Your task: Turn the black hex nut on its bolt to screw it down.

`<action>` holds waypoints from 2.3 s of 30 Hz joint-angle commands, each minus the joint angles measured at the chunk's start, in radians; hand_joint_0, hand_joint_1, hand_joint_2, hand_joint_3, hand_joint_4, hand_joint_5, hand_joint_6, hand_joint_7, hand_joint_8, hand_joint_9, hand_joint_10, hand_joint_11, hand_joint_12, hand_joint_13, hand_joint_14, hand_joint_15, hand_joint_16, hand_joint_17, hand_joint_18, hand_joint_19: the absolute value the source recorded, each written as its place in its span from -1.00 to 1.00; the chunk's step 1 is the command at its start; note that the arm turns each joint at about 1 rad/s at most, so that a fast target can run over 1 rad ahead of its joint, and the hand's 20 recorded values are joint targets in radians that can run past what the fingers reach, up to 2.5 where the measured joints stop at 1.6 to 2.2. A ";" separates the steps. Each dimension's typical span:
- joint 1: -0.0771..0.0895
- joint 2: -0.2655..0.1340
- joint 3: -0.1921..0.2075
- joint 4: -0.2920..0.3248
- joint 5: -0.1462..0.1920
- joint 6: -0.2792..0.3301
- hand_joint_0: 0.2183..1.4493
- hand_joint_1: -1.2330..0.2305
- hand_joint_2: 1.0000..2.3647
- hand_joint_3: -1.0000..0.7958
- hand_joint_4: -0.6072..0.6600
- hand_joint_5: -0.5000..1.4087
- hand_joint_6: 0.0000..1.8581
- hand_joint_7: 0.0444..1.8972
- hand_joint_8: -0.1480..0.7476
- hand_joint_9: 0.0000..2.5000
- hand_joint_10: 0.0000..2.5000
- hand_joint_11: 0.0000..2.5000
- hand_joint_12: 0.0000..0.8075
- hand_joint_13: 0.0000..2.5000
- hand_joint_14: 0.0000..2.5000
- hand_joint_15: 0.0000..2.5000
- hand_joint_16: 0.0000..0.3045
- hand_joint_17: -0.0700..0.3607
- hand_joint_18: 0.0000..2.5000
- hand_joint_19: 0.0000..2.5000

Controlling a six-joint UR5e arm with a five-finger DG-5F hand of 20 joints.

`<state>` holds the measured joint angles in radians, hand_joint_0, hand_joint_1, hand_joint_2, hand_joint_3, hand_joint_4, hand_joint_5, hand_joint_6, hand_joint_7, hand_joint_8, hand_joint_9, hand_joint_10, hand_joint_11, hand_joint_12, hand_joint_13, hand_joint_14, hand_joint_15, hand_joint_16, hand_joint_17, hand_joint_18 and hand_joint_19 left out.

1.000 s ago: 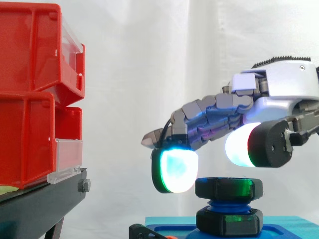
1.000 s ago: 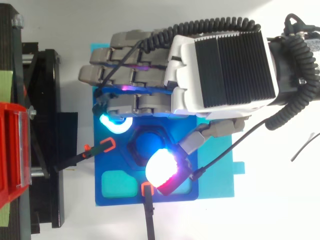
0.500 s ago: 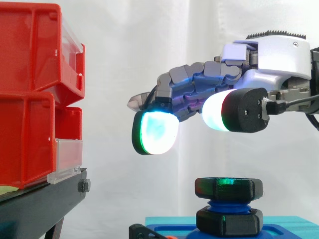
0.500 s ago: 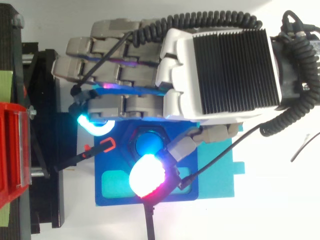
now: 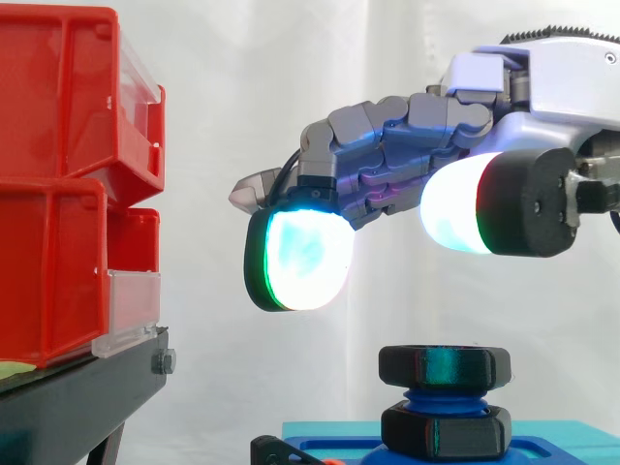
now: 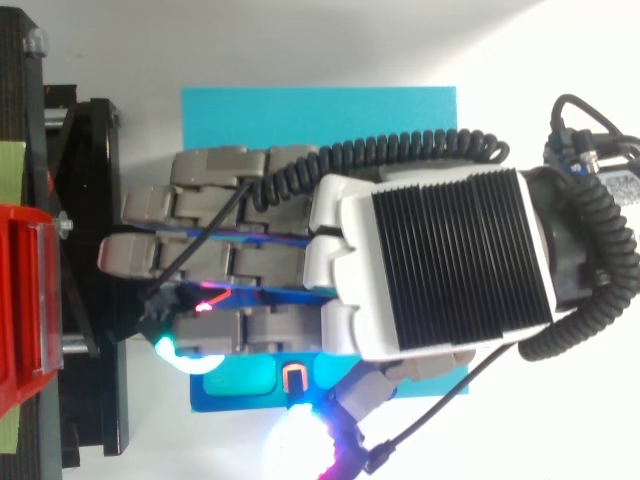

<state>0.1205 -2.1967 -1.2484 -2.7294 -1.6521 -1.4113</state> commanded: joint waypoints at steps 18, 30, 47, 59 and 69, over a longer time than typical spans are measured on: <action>0.014 -0.037 0.000 0.022 0.002 0.003 -0.55 0.24 -1.00 -0.44 0.24 -0.62 -0.46 0.22 -0.12 -0.77 -1.00 -1.00 -0.05 -0.68 -1.00 -0.99 -0.60 -0.04 -0.67 -0.87; 0.010 -0.037 0.027 -0.012 -0.008 0.003 -0.55 0.23 -1.00 -0.44 0.24 -0.65 -0.35 0.09 -0.11 -0.76 -1.00 -1.00 -0.05 -0.67 -1.00 -0.98 -0.60 -0.04 -0.66 -0.87; -0.004 -0.037 0.027 -0.032 -0.037 0.002 -0.55 0.23 -1.00 -0.44 0.24 -0.65 -0.31 0.06 -0.11 -0.76 -1.00 -1.00 -0.05 -0.67 -1.00 -0.99 -0.61 -0.05 -0.66 -0.88; -0.022 -0.037 0.027 -0.052 -0.069 0.000 -0.55 0.24 -1.00 -0.44 0.27 -0.67 -0.19 -0.11 -0.10 -0.75 -1.00 -1.00 -0.05 -0.66 -1.00 -0.98 -0.61 -0.05 -0.63 -0.88; -0.042 -0.037 0.027 -0.049 -0.101 0.000 -0.55 0.23 -1.00 -0.44 0.29 -0.69 -0.14 -0.15 -0.09 -0.74 -1.00 -1.00 -0.05 -0.65 -1.00 -0.98 -0.60 -0.05 -0.62 -0.89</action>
<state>0.0829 -2.2336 -1.2210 -2.7794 -1.7488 -1.4113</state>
